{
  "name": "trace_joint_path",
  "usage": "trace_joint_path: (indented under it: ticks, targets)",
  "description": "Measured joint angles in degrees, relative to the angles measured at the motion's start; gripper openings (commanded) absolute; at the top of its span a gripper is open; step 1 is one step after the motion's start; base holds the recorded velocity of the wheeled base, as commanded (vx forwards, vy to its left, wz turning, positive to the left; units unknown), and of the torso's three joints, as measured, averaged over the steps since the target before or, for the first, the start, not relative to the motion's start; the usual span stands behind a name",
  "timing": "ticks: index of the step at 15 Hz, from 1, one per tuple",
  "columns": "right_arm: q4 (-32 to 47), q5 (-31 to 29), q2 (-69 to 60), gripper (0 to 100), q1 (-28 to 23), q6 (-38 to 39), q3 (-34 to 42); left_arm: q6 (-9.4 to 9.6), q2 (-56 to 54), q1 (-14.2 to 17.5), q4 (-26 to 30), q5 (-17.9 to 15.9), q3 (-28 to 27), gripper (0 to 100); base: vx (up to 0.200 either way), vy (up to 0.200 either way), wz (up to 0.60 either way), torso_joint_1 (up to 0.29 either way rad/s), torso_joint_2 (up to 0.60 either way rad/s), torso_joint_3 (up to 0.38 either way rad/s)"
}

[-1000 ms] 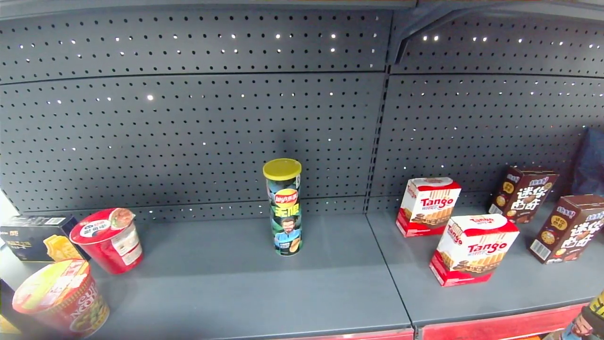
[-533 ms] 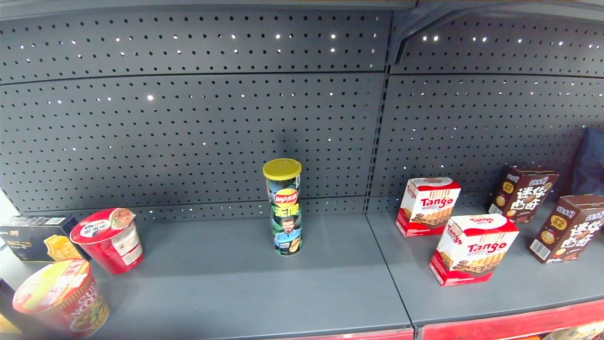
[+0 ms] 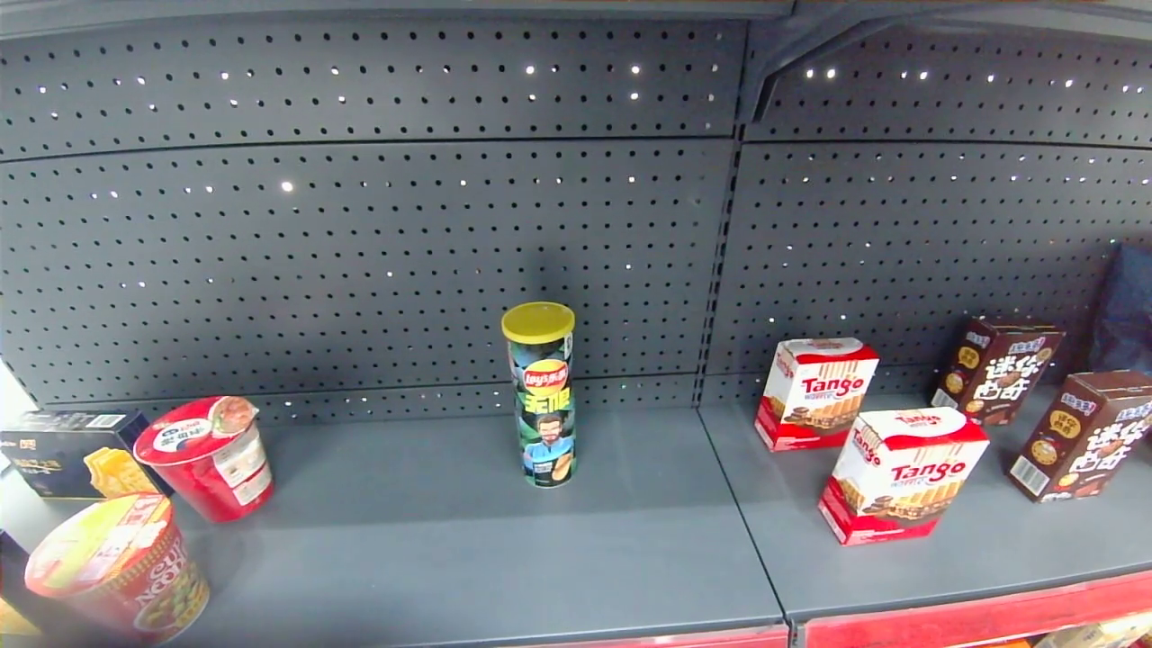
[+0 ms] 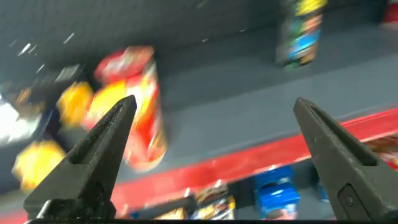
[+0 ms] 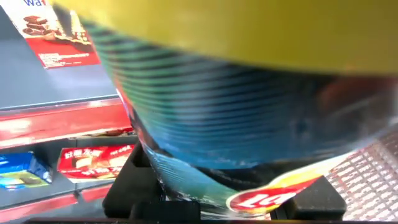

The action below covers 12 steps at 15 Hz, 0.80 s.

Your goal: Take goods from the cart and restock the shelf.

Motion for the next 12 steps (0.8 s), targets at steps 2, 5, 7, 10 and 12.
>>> trace_joint_path:
  ticks: [2, 5, 7, 10, 12]
  targets:
    - [0.28, 0.35, -0.15, 0, -0.02, -2.78, -0.68, 0.55, 9.46, -0.38, -0.77, -7.29, -6.28, 100, 0.000, 0.000, 0.00, 0.000, 0.00, 0.000]
    - [-0.05, 0.57, 0.82, 0, 0.35, -3.08, -2.56, 0.44, 25.16, -1.30, -3.43, -19.16, -13.73, 100, 0.000, 0.000, 0.00, 0.000, 0.00, 0.000]
    - [-0.09, 0.66, 1.67, 0, 0.52, -3.04, -4.08, -0.18, 36.19, -2.02, -5.58, -26.48, -18.49, 100, 0.000, 0.000, 0.00, 0.000, 0.00, 0.000]
    - [-0.05, 0.63, 2.12, 0, 0.60, -3.00, -4.91, -0.33, 51.60, -2.74, -15.09, -33.87, -22.08, 100, 0.000, 0.000, 0.00, 0.000, 0.00, 0.000]
    - [-0.05, 0.66, 2.17, 0, 0.52, -2.84, -5.02, -0.41, 61.44, -2.99, -24.99, -36.77, -22.74, 100, 0.000, 0.000, 0.00, 0.000, 0.00, 0.000]
